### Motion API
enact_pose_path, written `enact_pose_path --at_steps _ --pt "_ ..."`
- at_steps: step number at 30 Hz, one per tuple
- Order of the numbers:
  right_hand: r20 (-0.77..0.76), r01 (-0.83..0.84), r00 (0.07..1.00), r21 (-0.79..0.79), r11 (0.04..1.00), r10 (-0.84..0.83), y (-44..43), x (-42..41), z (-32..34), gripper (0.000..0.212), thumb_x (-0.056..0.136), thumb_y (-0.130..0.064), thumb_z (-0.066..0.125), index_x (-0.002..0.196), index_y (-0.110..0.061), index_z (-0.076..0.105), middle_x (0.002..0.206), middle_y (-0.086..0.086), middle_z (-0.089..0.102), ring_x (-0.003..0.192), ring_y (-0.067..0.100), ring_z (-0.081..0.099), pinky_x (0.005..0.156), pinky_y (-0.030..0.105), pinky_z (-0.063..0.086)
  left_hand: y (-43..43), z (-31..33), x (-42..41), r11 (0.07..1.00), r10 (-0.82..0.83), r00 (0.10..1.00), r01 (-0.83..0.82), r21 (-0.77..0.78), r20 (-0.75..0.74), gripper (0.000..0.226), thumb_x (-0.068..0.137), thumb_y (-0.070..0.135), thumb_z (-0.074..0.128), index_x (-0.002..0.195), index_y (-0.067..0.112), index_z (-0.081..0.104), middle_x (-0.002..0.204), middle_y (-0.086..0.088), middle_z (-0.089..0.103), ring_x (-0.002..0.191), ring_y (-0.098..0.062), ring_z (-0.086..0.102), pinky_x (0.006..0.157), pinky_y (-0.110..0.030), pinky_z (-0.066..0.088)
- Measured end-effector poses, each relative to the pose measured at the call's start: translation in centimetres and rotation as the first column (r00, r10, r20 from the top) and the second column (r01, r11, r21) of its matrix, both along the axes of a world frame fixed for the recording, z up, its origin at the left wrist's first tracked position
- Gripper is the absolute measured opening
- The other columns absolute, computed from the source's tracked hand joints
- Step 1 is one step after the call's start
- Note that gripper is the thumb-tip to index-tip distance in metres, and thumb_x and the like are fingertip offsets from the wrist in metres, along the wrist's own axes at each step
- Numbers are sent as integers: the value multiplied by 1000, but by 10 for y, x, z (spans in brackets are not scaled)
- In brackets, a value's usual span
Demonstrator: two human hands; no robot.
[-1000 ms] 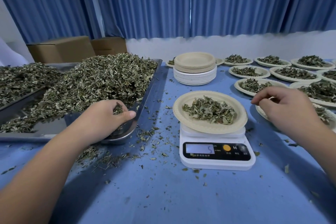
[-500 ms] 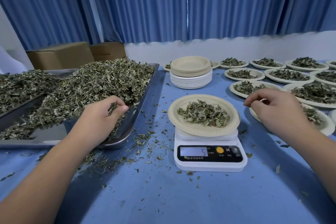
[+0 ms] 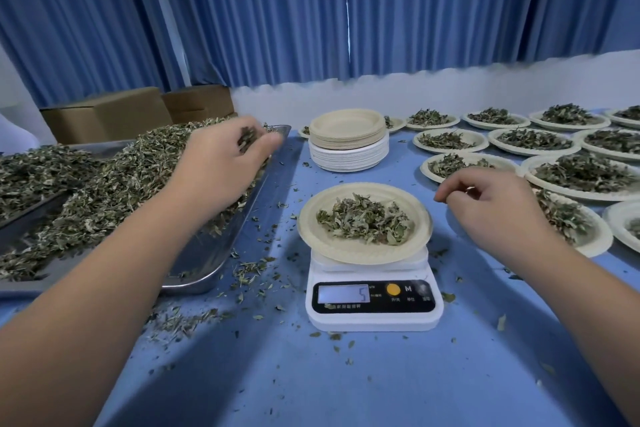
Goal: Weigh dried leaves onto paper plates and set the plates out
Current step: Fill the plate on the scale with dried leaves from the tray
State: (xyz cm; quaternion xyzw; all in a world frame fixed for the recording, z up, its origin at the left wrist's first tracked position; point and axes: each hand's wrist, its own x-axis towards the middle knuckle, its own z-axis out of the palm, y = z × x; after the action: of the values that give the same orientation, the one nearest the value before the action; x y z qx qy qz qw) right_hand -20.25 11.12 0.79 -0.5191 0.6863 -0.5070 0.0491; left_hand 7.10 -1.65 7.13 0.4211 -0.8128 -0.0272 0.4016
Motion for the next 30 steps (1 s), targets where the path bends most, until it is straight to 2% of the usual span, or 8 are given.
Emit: enact_pose_path --at_steps 4,6,11,15,17,25,28,30 --pt "4 -10 1000 -12 1000 10 1 -1 -1 32 81 3 50 67 -20 67 46 -19 52 33 7 38 33 11 23 4 14 -53 989 -146 989 147 -8 22 24 94 46 53 89 25 64 66 10 62 53 8 51 48 -10 37" --pt "3 -10 1000 -22 1000 11 2 -1 0 31 81 4 50 67 -19 67 48 -18 53 34 6 39 33 10 24 5 11 -76 977 -211 973 208 42 89 24 95 47 51 91 26 63 68 9 63 53 5 53 50 -16 41" --pt "-37 -4 999 -38 999 2 3 -1 2 28 80 4 52 69 -15 69 54 -14 51 38 3 43 38 10 30 6 -7 -109 917 -380 888 323 235 260 32 101 39 42 103 15 62 93 1 64 86 -14 59 75 -30 45" --pt "-31 -28 999 -28 999 27 2 -3 2 27 80 3 51 71 -15 69 54 -30 54 38 4 43 40 11 31 11 -18 -109 840 -472 863 377 390 180 39 103 42 32 121 21 60 120 4 63 112 -10 55 96 -26 39" --pt "-33 -34 999 -30 999 33 2 -3 2 27 80 3 51 70 -15 68 55 -32 53 39 5 42 41 10 32 14 -19 -106 816 -487 866 407 410 110 41 102 43 30 128 26 56 126 9 60 117 -4 52 99 -23 36" --pt "-39 -29 999 -33 999 27 5 -4 2 28 81 3 51 70 -16 68 54 -34 52 38 5 42 40 10 31 18 -15 -74 870 -396 889 444 216 -231 35 105 30 33 109 17 65 104 5 69 94 -4 65 84 -17 48" --pt "-43 -29 999 -30 999 28 6 -4 2 28 81 4 51 71 -15 68 53 -33 53 39 4 43 38 10 30 16 -17 -52 910 -316 882 386 152 -350 33 105 28 35 91 21 64 78 2 68 66 -13 65 63 -18 49" --pt "-39 -26 999 -28 999 25 5 -4 2 28 81 4 51 70 -15 68 53 -31 53 38 4 43 38 10 29 12 -22 -34 950 -224 914 282 133 -340 34 104 31 37 83 25 63 62 5 60 51 -11 55 50 -17 42"
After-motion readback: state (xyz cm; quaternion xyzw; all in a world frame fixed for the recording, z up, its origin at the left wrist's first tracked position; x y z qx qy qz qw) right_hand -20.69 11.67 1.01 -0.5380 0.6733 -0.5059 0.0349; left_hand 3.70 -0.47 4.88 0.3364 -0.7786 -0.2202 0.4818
